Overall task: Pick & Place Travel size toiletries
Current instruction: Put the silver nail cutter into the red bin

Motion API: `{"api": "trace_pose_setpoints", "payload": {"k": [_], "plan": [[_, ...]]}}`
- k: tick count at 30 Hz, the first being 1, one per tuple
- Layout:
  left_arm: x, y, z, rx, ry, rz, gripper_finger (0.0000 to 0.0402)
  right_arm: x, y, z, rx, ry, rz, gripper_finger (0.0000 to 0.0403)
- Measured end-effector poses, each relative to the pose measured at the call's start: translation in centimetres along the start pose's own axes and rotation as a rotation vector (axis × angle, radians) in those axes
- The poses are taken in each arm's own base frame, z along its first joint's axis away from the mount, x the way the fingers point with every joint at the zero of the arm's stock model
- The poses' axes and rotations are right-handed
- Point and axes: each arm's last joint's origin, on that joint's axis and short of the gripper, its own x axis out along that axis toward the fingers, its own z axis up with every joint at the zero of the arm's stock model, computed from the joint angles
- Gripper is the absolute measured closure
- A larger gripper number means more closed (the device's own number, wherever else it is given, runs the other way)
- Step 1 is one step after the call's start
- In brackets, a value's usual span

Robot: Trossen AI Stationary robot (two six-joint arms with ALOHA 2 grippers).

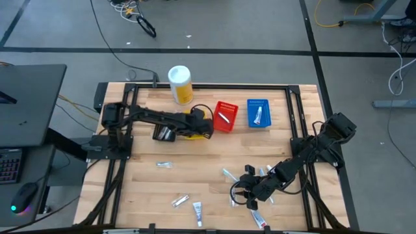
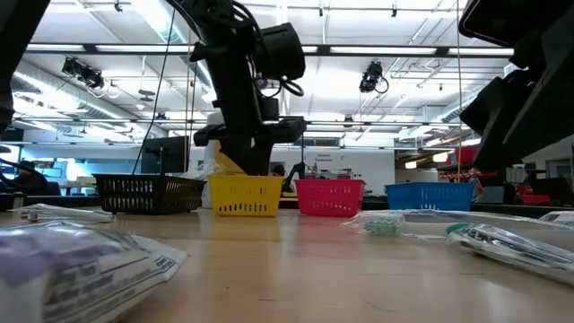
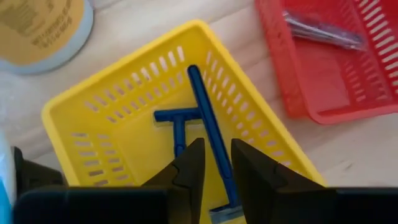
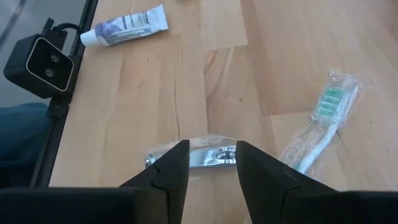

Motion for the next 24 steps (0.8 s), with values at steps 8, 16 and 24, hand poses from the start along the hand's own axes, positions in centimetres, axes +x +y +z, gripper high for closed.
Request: {"api": "trace_pose_setpoints", "payload": {"k": [8, 16, 24], "plan": [[-2.5, -1.2, -1.4, 0.139, -0.037, -0.051, 0.0302, 0.0, 0.0, 0.0, -0.002, 0.005, -0.004, 0.0263], [-11.7, -2.6, -5.4, 0.295, -0.188, -0.209, 0.0301, 0.0, -0.1, -0.1, -0.019, 0.007, -0.005, 0.0263], [-16.4, -2.6, -11.0, 0.487, -0.185, -0.290, 0.0301, 0.0, -0.1, 0.0, -0.018, -0.008, -0.023, 0.0263]]}}
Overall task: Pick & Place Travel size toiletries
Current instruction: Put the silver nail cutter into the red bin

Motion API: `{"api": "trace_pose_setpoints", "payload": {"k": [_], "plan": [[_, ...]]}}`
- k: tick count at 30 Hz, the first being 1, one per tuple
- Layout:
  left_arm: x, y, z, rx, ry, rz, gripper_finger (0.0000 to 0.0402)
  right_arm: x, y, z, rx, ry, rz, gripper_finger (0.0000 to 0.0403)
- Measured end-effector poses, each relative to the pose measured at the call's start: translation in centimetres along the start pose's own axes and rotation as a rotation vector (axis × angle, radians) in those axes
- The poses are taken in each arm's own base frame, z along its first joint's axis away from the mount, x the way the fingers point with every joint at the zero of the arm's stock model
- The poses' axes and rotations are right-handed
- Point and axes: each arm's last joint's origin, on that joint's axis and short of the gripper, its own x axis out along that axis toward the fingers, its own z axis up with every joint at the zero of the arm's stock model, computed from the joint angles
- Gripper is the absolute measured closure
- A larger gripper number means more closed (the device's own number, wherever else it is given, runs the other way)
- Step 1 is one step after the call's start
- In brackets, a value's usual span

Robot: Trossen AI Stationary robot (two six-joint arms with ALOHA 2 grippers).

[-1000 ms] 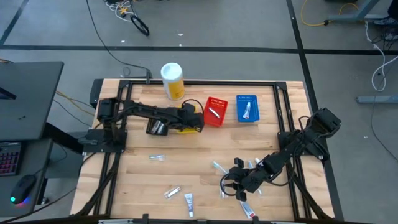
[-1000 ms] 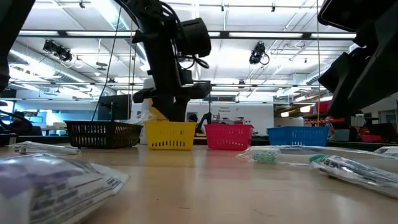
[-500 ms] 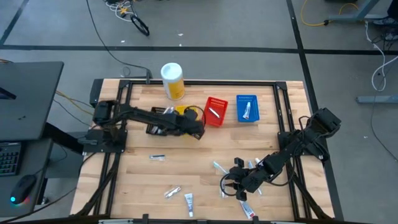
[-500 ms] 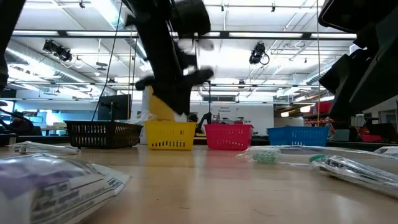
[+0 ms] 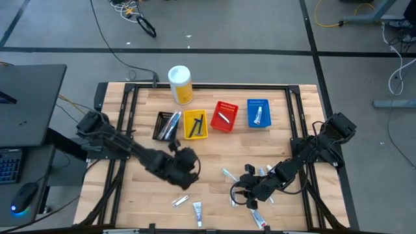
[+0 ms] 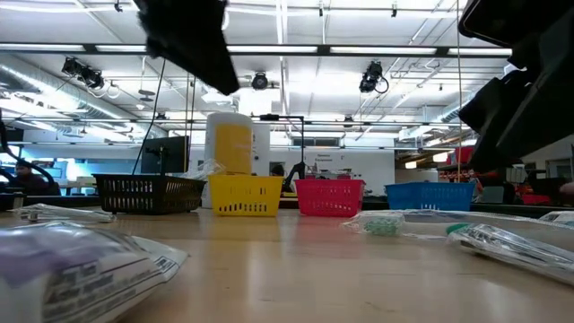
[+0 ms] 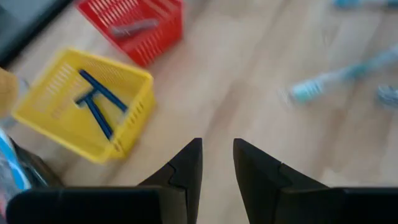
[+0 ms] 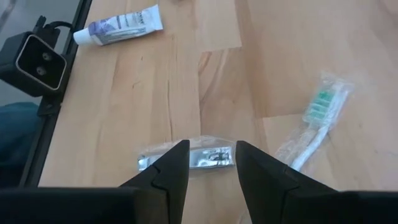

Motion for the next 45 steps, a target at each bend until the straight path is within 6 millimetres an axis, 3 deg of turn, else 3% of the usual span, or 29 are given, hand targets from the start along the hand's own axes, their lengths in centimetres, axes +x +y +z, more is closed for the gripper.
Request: {"api": "trace_pose_setpoints", "payload": {"k": [7, 12, 16, 22, 30, 40, 45], "plan": [[-1.5, -0.4, -2.3, 0.075, 0.180, -0.056, 0.0278, 0.1, -0.4, 0.4, -0.001, -0.059, -0.063, 0.0263], [-1.4, 0.8, -3.3, 0.138, 0.450, -0.072, 0.0238, 0.5, -1.4, 1.1, -0.048, -0.055, -0.088, 0.0262], [-1.3, 1.8, -3.6, 0.178, 0.530, -0.019, 0.0215, 1.3, -3.3, 2.5, 0.003, -0.036, -0.050, 0.0262], [0.4, 3.5, -6.2, 0.290, 0.658, 0.013, 0.0207, 1.9, -5.7, 3.8, -0.028, 0.007, 0.004, 0.0262], [2.8, 5.8, -9.9, 0.384, 0.800, -0.006, 0.0207, 2.1, -6.7, 4.8, -0.148, -0.052, -0.035, 0.0262], [5.3, 7.2, -10.2, 0.449, 0.838, -0.192, 0.0208, 2.2, -7.0, 5.5, -0.126, -0.104, -0.029, 0.0262], [5.9, 7.7, -9.7, 0.444, 0.846, -0.226, 0.0246, 2.1, -6.9, 5.8, -0.124, -0.137, -0.019, 0.0263]]}}
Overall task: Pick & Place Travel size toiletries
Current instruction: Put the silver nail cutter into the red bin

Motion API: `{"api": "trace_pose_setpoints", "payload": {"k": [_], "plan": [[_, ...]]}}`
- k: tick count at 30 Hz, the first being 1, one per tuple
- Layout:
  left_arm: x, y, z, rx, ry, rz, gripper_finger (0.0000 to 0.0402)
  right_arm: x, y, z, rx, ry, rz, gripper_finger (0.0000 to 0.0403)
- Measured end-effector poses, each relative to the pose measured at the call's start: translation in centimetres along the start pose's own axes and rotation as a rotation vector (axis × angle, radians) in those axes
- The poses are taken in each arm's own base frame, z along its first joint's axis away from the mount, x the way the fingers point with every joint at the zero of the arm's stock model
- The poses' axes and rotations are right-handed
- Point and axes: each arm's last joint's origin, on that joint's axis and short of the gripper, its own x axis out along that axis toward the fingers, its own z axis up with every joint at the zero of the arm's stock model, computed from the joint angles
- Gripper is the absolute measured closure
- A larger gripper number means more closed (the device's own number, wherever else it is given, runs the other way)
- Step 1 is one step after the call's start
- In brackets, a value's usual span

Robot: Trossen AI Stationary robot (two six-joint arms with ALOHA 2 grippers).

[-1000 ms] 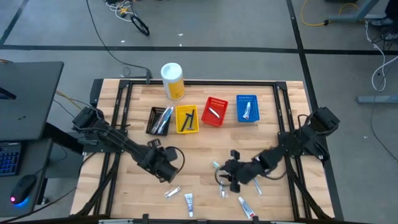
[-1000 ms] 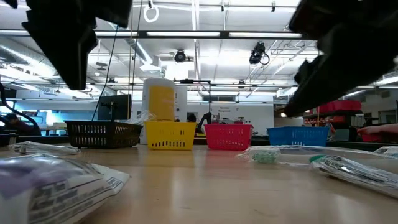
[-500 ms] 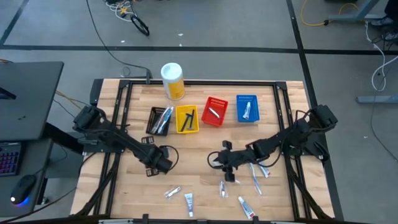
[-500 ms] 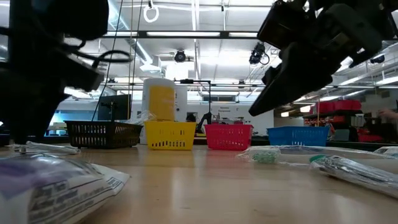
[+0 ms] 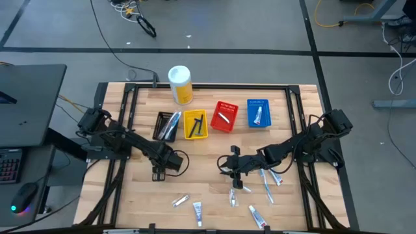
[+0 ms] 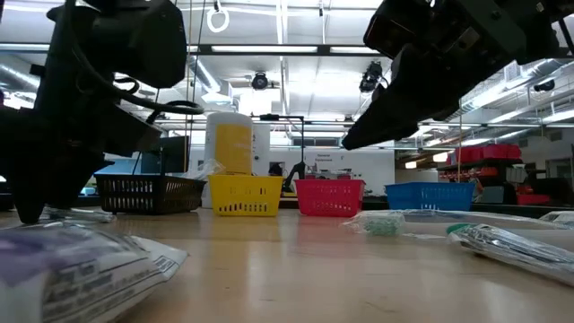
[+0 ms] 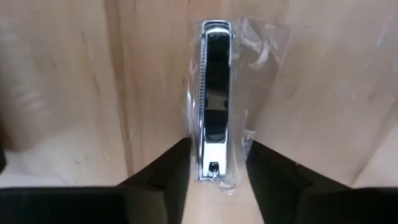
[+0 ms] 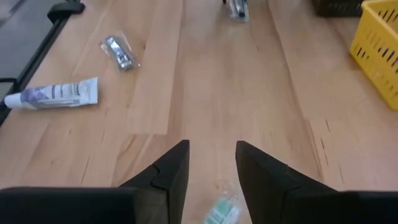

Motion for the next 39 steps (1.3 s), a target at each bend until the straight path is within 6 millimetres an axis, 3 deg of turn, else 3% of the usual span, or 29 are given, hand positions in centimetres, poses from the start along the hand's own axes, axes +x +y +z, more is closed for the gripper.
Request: {"api": "trace_pose_setpoints", "payload": {"k": [9, 15, 22, 28, 39], "plan": [[-0.7, 0.1, 1.4, -0.071, -0.100, 0.024, 0.0342, 0.0, -0.2, 0.1, -0.057, -0.017, -0.061, 0.0263], [-2.8, -0.5, 3.7, -0.115, -0.294, 0.057, 0.0330, 0.0, -0.1, 0.7, -0.085, -0.083, -0.068, 0.0263], [-7.2, -2.4, 7.5, -0.002, -0.691, 0.044, 0.0329, -0.1, -0.4, 1.0, -0.077, -0.122, -0.152, 0.0263], [-9.7, -3.0, 9.2, 0.069, -0.920, 0.073, 0.0330, 0.0, -1.1, 1.4, -0.069, -0.147, -0.181, 0.0256], [-10.2, -2.7, 9.5, 0.059, -0.984, 0.207, 0.0330, -0.3, -1.0, 2.9, -0.150, -0.295, -0.225, 0.0234]]}}
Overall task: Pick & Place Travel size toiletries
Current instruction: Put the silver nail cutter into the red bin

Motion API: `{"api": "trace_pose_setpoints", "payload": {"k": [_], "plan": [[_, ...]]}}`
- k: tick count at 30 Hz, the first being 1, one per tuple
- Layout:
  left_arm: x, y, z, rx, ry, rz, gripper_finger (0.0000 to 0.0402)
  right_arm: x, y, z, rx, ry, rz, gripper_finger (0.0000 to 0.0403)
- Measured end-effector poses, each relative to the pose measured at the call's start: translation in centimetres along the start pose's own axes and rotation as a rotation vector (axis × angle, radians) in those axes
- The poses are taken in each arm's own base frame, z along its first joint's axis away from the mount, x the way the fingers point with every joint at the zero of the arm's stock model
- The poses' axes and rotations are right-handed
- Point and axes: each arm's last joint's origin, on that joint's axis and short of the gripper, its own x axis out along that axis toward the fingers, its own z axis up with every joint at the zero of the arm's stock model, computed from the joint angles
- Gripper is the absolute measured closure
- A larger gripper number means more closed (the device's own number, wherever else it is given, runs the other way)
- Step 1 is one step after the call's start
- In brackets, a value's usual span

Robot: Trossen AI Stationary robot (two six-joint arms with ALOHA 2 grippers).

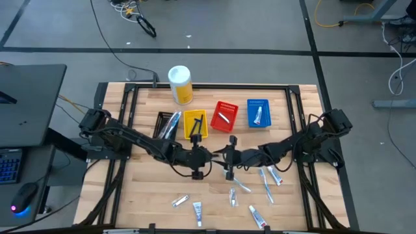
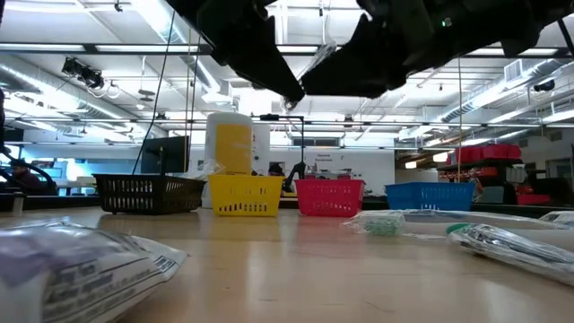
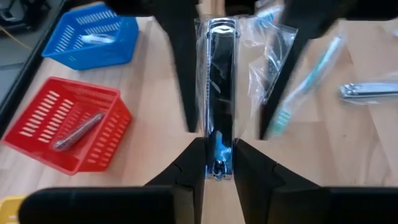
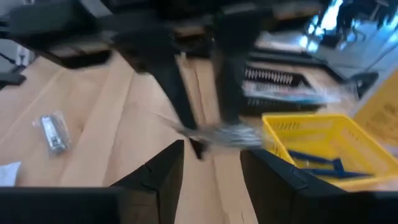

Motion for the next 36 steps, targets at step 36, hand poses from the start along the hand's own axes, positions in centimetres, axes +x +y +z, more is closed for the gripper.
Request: {"api": "trace_pose_setpoints", "payload": {"k": [36], "plan": [[0.01, 0.08, 0.13, 0.017, -0.013, -0.001, 0.0320, -0.13, 0.26, 0.54, -0.020, -0.051, 0.027, 0.0344]]}}
